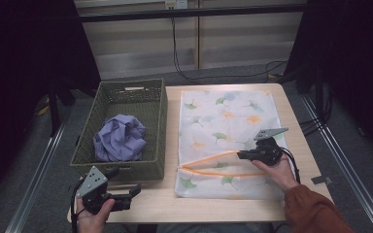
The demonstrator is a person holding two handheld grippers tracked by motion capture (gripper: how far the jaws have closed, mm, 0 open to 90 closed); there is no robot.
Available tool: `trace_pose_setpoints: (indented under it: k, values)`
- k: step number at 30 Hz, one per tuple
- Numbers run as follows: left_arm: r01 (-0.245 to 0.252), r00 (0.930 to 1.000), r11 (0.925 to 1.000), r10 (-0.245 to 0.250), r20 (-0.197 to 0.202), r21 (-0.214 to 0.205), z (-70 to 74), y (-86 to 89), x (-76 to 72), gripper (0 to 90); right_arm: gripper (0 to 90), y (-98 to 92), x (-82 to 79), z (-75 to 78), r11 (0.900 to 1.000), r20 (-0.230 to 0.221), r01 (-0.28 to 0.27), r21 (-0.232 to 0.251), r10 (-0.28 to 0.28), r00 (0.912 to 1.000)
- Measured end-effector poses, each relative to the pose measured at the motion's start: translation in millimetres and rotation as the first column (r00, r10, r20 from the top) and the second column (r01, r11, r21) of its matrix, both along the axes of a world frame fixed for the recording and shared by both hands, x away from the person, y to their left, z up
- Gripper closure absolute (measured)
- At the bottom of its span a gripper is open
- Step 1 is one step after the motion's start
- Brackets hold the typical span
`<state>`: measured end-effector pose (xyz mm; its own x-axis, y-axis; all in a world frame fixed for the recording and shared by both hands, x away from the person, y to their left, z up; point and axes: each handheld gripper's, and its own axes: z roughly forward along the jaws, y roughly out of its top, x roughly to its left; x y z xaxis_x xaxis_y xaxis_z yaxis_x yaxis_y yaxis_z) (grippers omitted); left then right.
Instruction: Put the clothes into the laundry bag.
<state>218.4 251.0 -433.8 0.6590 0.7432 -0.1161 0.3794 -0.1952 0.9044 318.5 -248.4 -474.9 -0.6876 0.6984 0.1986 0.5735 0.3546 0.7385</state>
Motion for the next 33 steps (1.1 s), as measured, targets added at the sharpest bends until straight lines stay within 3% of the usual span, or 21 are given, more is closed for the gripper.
trace_pose_setpoints:
  k: [6,12,15,33]
  values:
    - [0.005,0.9999,0.9999,-0.005,-0.015,-0.016,-0.2,1.1,0.0,4.2,89.8,0.3,2.6,8.9,0.9996,0.037,0.014,0.025,-0.015,0.9992]
    - [0.014,0.9999,0.9999,-0.014,-0.003,-0.003,0.3,-0.5,-0.5,4.2,89.8,1.6,5.3,15.9,0.9992,0.064,0.016,0.035,-0.018,0.9978]
    - [0.025,0.9997,0.9994,-0.025,-0.001,-0.023,0.5,0.7,-0.1,3.4,89.8,1.7,7.1,19.9,0.9992,0.082,0.019,0.036,-0.022,0.9964]
    - [0.004,1.0,0.9995,-0.004,0.006,-0.031,1.0,3.4,-0.1,2.8,89.9,5.9,16.5,43.0,0.9953,0.143,0.034,0.091,-0.047,0.9886]
